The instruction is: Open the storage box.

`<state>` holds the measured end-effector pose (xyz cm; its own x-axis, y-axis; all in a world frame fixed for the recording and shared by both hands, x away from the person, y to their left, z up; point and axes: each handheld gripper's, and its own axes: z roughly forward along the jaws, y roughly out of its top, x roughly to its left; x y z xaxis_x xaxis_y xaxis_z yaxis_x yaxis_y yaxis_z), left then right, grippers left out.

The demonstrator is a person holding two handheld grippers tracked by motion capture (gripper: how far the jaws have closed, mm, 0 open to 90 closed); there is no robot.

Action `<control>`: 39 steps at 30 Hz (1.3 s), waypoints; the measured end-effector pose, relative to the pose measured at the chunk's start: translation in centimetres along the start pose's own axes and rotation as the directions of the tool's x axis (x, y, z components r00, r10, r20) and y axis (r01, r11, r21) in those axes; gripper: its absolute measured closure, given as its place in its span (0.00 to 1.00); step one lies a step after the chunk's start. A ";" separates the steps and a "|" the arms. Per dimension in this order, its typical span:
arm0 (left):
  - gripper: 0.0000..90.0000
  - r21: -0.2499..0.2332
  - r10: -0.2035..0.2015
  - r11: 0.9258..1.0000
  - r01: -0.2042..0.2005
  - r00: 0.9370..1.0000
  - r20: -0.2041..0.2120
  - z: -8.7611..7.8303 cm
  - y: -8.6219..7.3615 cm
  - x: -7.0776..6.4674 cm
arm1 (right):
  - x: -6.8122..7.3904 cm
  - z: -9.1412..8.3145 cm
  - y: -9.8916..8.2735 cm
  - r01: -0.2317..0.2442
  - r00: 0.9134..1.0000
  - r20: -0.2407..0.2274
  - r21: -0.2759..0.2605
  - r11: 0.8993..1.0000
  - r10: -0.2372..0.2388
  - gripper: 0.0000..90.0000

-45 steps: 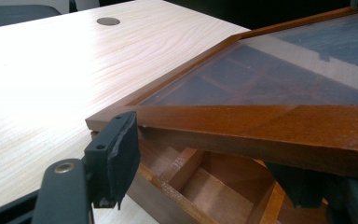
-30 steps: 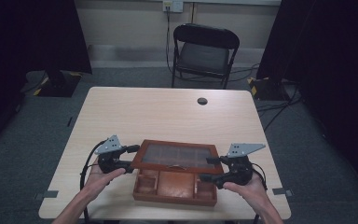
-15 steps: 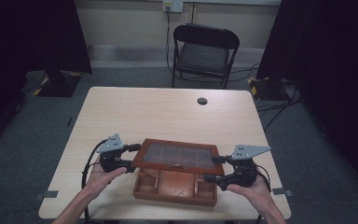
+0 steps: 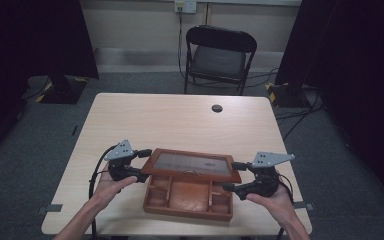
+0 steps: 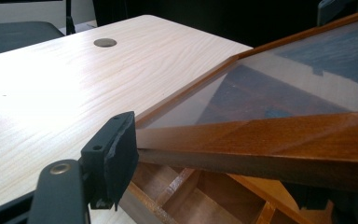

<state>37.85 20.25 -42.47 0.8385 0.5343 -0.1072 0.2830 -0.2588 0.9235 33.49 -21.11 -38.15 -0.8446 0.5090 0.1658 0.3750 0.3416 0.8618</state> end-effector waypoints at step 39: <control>0.48 -0.059 -0.020 0.998 0.022 0.999 0.031 1.2 2.3 1.5 | -3.8 2.2 2.5 -0.079 0.997 0.002 -0.089 0.993 0.080 0.50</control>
<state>40.32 19.46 -40.94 0.8466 0.5144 -0.1368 0.2732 -0.1995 0.9410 38.44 -20.44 -37.68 -0.8113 0.5361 0.2333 0.4054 0.2283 0.8852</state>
